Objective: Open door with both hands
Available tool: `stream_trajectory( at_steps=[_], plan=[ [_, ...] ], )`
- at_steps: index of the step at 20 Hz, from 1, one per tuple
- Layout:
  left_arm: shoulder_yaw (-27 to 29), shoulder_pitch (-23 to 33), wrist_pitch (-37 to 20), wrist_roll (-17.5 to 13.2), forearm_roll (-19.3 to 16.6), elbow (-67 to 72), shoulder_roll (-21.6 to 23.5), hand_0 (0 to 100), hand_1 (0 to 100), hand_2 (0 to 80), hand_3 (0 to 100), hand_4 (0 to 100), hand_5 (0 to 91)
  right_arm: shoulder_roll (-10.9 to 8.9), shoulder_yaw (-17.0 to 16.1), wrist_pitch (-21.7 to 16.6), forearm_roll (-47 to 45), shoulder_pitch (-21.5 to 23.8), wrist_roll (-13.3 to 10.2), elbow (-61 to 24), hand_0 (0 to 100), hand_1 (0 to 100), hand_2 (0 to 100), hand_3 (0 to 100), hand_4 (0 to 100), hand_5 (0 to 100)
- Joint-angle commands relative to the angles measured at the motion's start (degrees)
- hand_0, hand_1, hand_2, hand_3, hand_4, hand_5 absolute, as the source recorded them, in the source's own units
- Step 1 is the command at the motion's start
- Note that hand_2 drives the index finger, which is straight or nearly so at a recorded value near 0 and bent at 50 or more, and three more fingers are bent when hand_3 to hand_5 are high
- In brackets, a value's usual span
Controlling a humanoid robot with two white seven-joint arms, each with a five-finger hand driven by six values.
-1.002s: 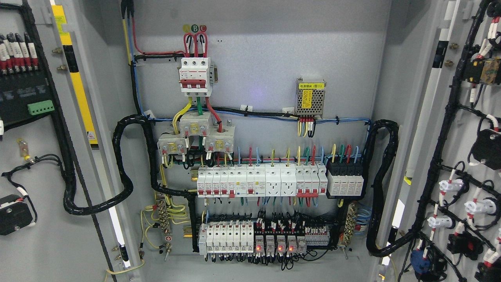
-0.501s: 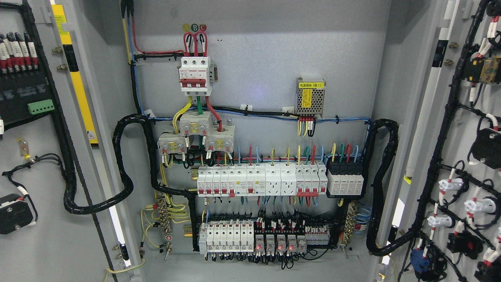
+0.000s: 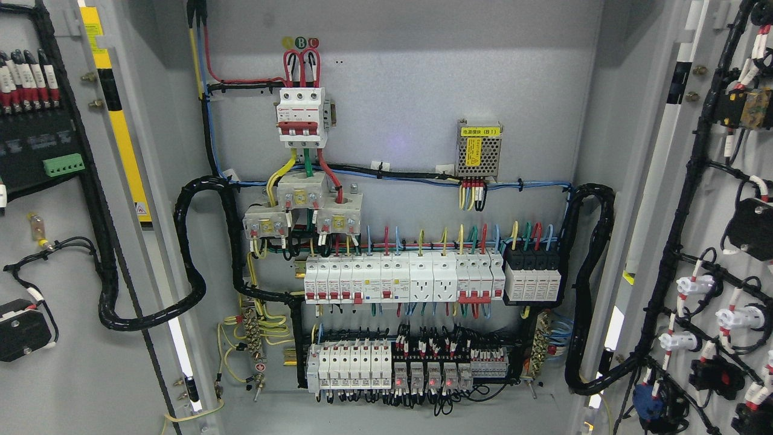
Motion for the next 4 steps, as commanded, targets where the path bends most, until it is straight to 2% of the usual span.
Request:
stream_trajectory(
  at_steps=[1, 4],
  plan=[
    [-6.95, -0.36, 0.80, 0.20, -0.04, 9.48, -0.93, 12, 56, 0.0, 0, 0, 0.0, 1.63, 0.43, 1.41, 2.34, -1.58, -0.98, 9.27, 0, 50, 4, 0, 0, 0],
    [-7.12, -0.71, 1.68, 2.39, -0.04, 9.48, -0.76, 12, 56, 0.0, 0, 0, 0.0, 1.81, 0.51, 1.59, 2.43, -1.67, -0.98, 9.35, 0, 50, 4, 0, 0, 0]
  ],
)
